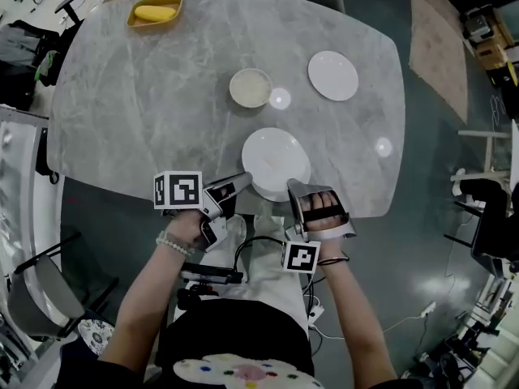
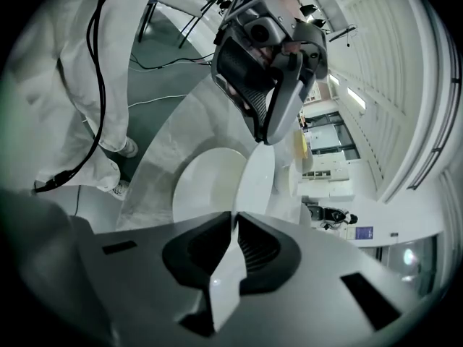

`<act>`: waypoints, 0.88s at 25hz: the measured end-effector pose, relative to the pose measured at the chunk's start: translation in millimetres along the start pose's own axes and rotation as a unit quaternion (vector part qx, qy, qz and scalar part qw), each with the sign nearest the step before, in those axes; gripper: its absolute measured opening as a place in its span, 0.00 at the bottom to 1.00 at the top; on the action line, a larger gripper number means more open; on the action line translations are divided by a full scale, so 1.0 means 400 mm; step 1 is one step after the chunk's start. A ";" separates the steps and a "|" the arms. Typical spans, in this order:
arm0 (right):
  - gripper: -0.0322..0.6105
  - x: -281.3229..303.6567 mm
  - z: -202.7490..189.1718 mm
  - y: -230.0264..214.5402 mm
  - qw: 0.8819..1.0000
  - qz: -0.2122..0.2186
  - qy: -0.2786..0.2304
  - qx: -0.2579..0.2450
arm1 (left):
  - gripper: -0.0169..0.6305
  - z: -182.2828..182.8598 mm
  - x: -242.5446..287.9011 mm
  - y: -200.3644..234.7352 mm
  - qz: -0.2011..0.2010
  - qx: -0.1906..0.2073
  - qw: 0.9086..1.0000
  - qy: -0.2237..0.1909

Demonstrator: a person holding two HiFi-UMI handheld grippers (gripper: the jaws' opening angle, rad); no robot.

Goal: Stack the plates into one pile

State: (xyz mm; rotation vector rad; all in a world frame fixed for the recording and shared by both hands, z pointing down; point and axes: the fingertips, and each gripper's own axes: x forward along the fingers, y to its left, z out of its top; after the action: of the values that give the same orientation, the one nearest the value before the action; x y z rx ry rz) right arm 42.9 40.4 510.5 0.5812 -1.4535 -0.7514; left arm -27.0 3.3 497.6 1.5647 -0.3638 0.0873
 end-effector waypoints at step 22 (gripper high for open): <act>0.14 -0.020 -0.023 0.098 0.992 0.114 -0.004 0.047 | 0.08 -0.069 0.047 0.075 0.049 0.012 0.994 0.095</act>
State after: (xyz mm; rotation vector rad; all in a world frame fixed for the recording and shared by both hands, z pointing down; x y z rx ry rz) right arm 56.1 71.1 534.0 0.4735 -1.5388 -0.5087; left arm -12.9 27.6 532.8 1.5466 -0.2900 0.3166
